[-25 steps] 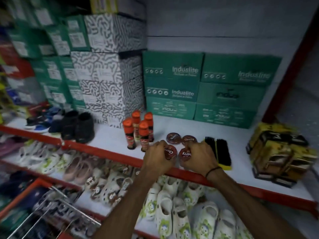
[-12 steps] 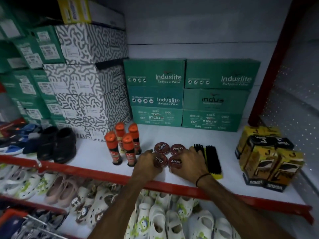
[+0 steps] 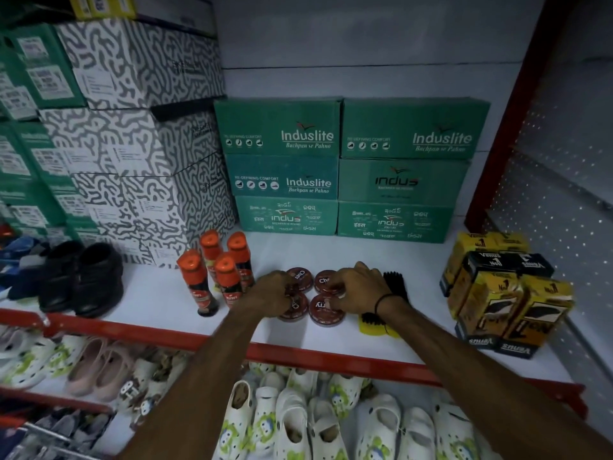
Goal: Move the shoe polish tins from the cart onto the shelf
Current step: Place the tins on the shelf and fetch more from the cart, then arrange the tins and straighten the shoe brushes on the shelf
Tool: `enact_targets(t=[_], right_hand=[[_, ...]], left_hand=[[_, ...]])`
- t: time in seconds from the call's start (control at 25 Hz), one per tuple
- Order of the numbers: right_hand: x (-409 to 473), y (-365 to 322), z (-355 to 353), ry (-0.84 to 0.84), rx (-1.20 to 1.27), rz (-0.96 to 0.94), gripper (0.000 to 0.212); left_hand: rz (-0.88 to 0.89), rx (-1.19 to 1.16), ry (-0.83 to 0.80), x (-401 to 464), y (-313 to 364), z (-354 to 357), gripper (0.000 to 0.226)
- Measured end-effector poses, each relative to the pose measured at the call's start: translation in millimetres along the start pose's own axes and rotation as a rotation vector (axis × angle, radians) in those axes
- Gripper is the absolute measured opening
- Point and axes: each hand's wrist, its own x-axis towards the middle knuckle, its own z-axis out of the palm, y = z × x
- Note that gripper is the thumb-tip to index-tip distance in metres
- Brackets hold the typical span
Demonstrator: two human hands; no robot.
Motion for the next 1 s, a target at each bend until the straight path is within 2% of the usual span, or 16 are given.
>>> enact_targets(t=[0.84, 1.0], right_hand=[[1.2, 4.4, 6.4, 0.031, 0.036, -0.016, 0.051], [-7.0, 6.9, -2.1, 0.076, 0.099, -0.010, 0.050]], left_hand=[[0.022, -0.070, 0.077, -4.3, 1.3, 6.2, 0.054], [0.003, -0.015, 0.101, -6.9, 7.0, 5.1, 0.045]])
